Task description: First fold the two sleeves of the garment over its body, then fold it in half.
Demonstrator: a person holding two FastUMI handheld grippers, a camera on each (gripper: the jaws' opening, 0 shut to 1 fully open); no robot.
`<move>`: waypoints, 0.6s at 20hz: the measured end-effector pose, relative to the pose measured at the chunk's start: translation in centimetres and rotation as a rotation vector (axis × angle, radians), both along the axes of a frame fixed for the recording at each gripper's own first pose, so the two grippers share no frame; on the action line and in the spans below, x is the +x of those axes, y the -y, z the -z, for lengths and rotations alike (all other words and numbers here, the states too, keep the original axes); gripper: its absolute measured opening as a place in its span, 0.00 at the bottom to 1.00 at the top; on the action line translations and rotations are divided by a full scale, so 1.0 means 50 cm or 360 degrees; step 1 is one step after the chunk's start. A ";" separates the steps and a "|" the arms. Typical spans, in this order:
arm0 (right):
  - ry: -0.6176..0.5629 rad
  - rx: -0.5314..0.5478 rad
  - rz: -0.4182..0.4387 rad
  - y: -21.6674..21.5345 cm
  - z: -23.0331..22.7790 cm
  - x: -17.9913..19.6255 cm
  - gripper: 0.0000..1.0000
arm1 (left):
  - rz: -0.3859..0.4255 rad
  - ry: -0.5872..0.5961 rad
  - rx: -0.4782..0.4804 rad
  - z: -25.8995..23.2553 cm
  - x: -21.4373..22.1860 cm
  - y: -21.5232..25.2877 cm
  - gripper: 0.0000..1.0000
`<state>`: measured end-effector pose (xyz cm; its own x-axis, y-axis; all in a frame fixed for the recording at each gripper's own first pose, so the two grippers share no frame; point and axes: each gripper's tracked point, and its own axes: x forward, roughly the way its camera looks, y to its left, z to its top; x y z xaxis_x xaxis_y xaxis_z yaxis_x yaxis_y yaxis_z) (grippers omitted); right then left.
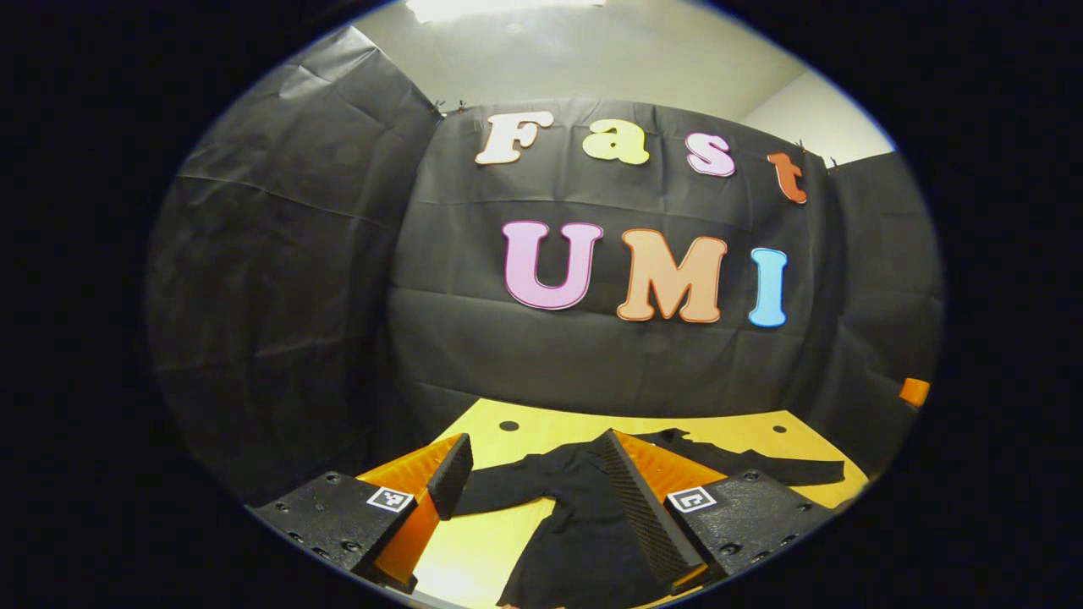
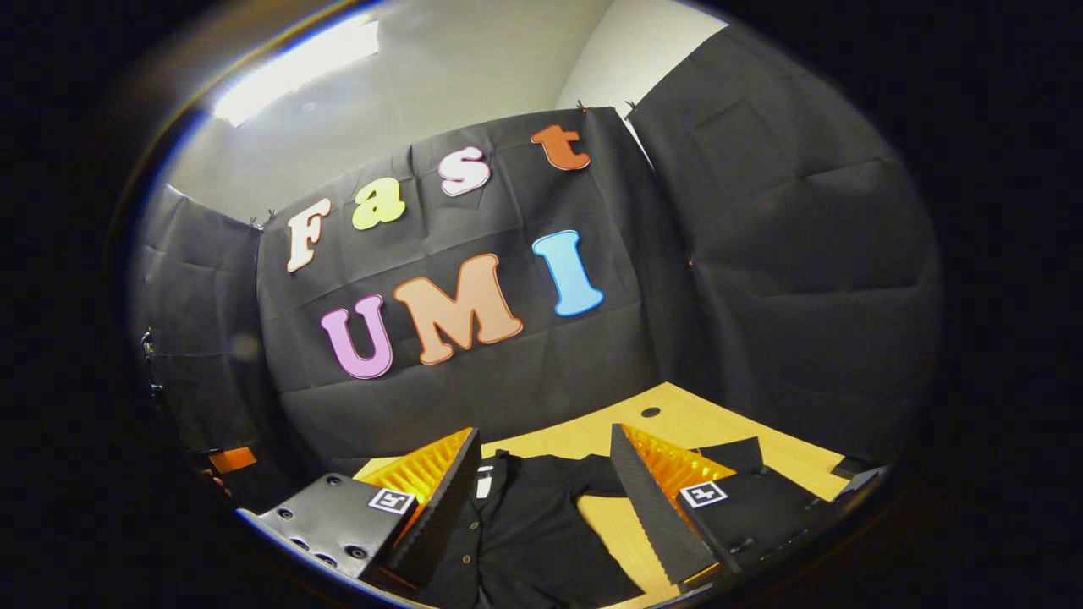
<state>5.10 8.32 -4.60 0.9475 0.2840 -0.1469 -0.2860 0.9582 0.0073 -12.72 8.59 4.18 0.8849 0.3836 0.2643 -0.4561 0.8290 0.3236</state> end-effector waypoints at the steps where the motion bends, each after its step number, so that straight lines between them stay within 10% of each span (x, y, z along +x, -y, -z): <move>1: -0.0008 0.0005 0.0027 0.009 0.001 -0.005 0.97 | 0.0022 -0.0040 -0.0003 0.010 0.019 0.003 0.93; 12: 0.0056 0.0019 0.0220 0.058 -0.028 -0.018 0.97 | 0.0255 -0.0110 -0.0044 0.013 0.138 0.058 0.92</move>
<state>4.22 5.41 -3.22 0.9822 0.1519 -0.1105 -0.1516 0.9884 0.0115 -5.80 5.69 3.52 0.9509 0.2427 0.1919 -0.2950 0.8983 0.3256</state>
